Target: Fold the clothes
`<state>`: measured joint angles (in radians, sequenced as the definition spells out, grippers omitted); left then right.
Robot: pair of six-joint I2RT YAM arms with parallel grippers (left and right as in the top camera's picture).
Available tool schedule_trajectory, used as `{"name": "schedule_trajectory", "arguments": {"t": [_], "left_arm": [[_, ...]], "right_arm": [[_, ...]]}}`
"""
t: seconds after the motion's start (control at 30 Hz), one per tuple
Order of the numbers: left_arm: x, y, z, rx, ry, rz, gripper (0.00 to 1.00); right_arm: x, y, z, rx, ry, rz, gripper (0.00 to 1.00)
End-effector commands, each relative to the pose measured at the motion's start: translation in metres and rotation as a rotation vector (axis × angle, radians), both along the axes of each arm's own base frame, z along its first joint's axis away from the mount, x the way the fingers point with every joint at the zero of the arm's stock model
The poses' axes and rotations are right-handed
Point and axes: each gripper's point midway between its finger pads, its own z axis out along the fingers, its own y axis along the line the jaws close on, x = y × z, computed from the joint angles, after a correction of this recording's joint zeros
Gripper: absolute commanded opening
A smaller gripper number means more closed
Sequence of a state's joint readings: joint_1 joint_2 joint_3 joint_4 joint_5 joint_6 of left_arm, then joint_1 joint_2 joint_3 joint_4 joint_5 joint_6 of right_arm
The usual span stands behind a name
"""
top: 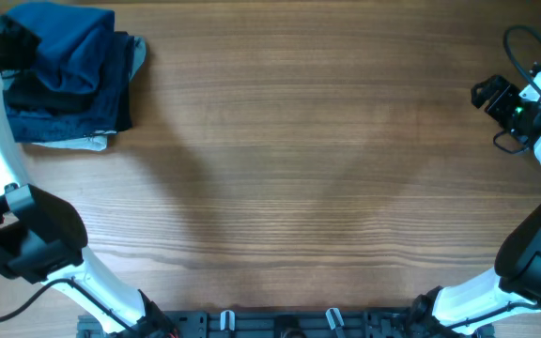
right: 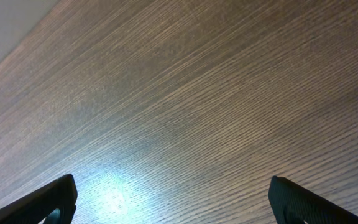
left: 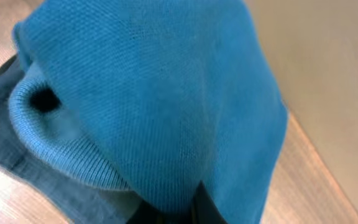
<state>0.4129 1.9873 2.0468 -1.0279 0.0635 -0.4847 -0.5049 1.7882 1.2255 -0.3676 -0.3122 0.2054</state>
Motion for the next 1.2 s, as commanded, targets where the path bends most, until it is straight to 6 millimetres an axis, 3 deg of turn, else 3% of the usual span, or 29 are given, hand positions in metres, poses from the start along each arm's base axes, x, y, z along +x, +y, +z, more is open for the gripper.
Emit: {"name": "schedule_trajectory", "arguments": {"t": [0.0,0.03,0.17,0.23,0.27,0.3,0.33,0.37,0.4,0.47,0.6,0.73,0.8,0.87,0.93,1.0,1.07,1.17], "left_arm": [[-0.025,0.016,0.014,0.065,0.046,0.091,0.35],[-0.028,0.018,0.012,0.065,0.059,0.097,0.58],[-0.035,0.026,0.013,0.064,0.064,0.115,0.72],[-0.036,0.023,0.037,0.034,-0.017,0.097,0.76],[-0.034,0.019,0.049,0.019,-0.063,0.078,0.73],[-0.032,0.014,0.060,0.007,-0.106,0.055,0.40],[-0.024,0.000,0.066,-0.023,-0.149,-0.042,0.16],[-0.017,-0.015,0.066,-0.072,-0.175,-0.132,0.10],[-0.009,-0.033,0.062,-0.122,-0.195,-0.245,0.09],[0.000,-0.045,0.041,-0.168,-0.169,-0.308,0.07],[0.007,-0.050,-0.033,-0.268,-0.028,-0.308,0.04],[-0.003,-0.067,-0.094,-0.365,0.108,-0.309,0.04],[-0.002,-0.072,-0.098,-0.391,0.105,-0.323,0.04],[0.013,-0.078,-0.058,-0.433,-0.051,-0.384,0.04],[0.022,-0.057,-0.010,-0.386,-0.199,-0.364,0.04],[0.020,-0.018,0.027,-0.299,-0.311,-0.278,0.05],[0.006,0.027,0.031,-0.247,-0.326,-0.167,0.06],[-0.015,0.073,0.004,-0.187,-0.236,-0.023,0.06]], "right_arm": [[-0.002,0.001,-0.005,0.005,0.012,-0.007,1.00],[-0.002,0.001,-0.005,0.005,0.012,-0.007,1.00],[-0.002,0.001,-0.005,0.005,0.012,-0.007,1.00],[-0.002,0.001,-0.005,0.005,0.012,-0.007,1.00],[-0.002,0.001,-0.005,0.005,0.012,-0.007,1.00],[-0.002,0.001,-0.005,0.005,0.012,-0.007,1.00],[-0.002,0.001,-0.005,0.005,0.012,-0.007,1.00],[-0.002,0.001,-0.005,0.005,0.012,-0.007,1.00],[-0.002,0.001,-0.005,0.005,0.012,-0.008,1.00],[-0.002,0.001,-0.005,0.005,0.012,-0.007,0.99],[-0.002,0.001,-0.005,0.005,0.012,-0.007,1.00],[-0.002,0.001,-0.005,0.005,0.012,-0.007,1.00],[-0.002,0.001,-0.005,0.005,0.012,-0.007,0.99],[-0.002,0.001,-0.005,0.005,0.012,-0.007,1.00],[-0.002,0.001,-0.005,0.005,0.012,-0.007,1.00],[-0.002,0.001,-0.005,0.005,0.012,-0.007,1.00],[-0.002,0.001,-0.005,0.005,0.012,-0.007,1.00],[-0.002,0.001,-0.005,0.005,0.012,-0.007,0.99]]}}
